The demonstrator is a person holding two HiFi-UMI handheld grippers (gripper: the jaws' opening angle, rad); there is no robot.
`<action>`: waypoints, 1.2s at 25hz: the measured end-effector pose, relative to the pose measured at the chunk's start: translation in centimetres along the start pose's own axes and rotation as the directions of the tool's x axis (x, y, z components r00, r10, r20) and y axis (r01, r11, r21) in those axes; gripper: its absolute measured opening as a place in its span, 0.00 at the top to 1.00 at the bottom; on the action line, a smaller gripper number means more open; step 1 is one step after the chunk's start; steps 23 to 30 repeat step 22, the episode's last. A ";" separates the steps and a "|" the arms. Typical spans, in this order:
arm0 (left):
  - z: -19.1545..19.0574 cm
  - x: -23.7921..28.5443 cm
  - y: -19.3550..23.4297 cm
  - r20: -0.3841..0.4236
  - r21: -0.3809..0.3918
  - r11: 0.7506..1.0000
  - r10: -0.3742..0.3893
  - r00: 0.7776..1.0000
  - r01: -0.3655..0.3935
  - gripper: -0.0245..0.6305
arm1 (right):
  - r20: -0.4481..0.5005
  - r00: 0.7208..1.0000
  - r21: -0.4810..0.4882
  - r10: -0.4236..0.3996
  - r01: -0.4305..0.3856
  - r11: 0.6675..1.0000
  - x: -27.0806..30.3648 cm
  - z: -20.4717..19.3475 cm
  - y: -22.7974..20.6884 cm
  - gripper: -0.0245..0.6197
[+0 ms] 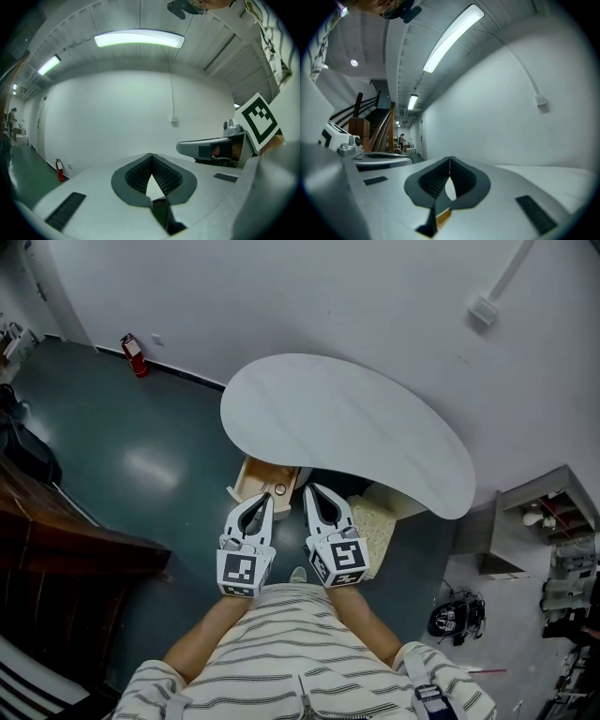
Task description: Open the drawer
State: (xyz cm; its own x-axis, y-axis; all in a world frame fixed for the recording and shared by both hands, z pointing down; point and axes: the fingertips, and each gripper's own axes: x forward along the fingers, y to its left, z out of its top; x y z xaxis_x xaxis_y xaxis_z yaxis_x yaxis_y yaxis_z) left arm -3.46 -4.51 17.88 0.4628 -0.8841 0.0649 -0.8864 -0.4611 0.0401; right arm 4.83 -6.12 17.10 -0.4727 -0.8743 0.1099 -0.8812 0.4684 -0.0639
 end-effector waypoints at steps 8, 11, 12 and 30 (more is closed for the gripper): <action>0.4 0.9 0.0 0.008 0.006 1.000 -0.008 1.000 0.008 0.95 | 0.013 1.000 -0.009 0.001 -0.001 1.000 0.4 0.6 -0.2 0.94; 0.6 1.1 0.1 0.012 0.004 1.000 -0.010 1.000 0.010 0.95 | 0.017 1.000 -0.008 -0.001 0.001 1.000 0.5 0.7 -0.4 0.94; 0.6 1.1 0.0 0.012 0.005 1.000 -0.011 1.000 0.011 0.95 | 0.018 1.000 -0.006 -0.001 0.001 1.000 0.5 0.7 -0.4 0.94; 0.4 1.7 -0.1 0.013 0.008 1.000 -0.010 1.000 0.010 0.95 | 0.008 1.000 0.014 -0.003 0.003 1.000 0.3 -0.5 -1.2 0.94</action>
